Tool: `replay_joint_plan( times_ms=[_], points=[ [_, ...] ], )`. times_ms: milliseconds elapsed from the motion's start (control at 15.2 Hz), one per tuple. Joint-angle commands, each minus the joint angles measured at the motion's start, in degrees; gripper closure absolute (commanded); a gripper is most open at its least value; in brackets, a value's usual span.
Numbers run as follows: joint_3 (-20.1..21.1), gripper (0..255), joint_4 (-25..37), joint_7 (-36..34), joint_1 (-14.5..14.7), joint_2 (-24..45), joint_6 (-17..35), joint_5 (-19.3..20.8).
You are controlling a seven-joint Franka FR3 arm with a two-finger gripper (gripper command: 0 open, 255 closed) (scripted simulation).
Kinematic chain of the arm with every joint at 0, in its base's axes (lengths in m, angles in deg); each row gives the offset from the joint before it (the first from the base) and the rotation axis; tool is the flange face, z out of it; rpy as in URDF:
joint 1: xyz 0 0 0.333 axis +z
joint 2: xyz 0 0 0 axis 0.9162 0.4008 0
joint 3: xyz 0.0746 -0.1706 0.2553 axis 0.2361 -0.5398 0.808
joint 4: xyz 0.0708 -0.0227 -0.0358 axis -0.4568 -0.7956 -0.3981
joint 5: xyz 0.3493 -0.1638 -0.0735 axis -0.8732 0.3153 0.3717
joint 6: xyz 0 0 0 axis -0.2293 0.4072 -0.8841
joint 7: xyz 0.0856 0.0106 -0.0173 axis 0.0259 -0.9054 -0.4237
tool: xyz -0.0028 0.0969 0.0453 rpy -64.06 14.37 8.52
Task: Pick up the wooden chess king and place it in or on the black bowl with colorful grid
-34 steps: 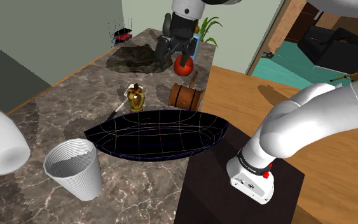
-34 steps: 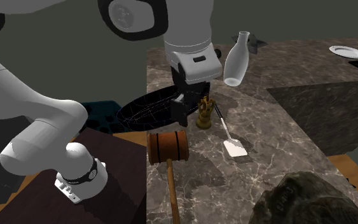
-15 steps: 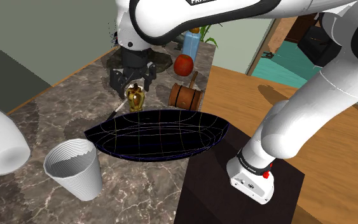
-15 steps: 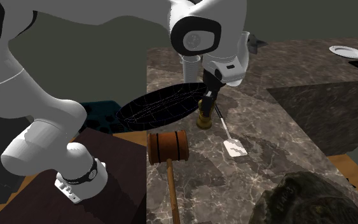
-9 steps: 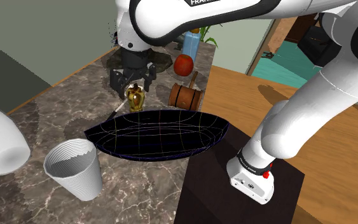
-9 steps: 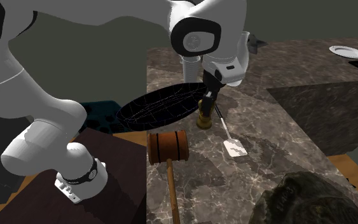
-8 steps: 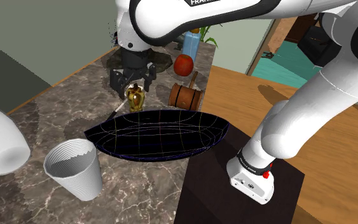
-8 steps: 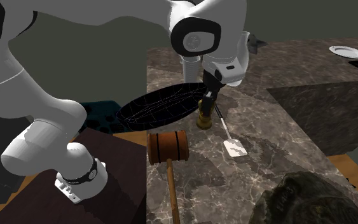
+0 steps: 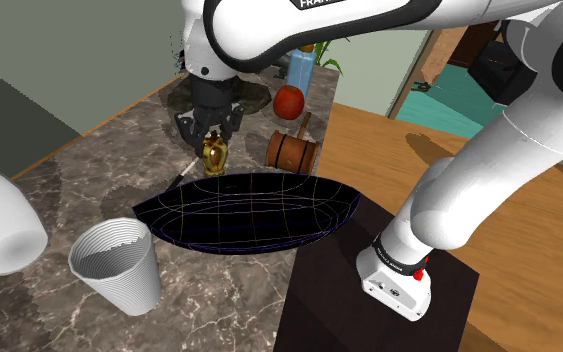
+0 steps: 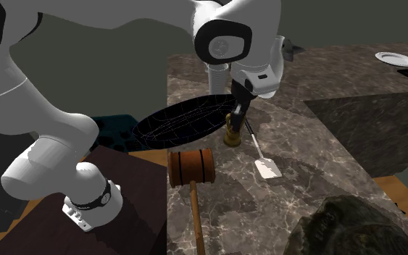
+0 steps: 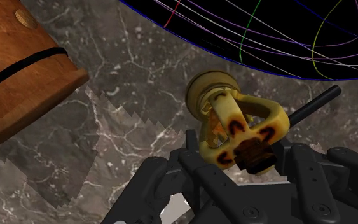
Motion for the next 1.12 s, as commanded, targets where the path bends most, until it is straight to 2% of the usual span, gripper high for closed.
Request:
replay_joint_plan(
  times_ms=[0,1056],
  points=[
    [0.0,255,0.0,0.0,0.0,0.0,0.0,0.0],
    [-0.6,255,10.6,-0.4,-0.3,-1.0,-11.5,0.1]
  ],
)
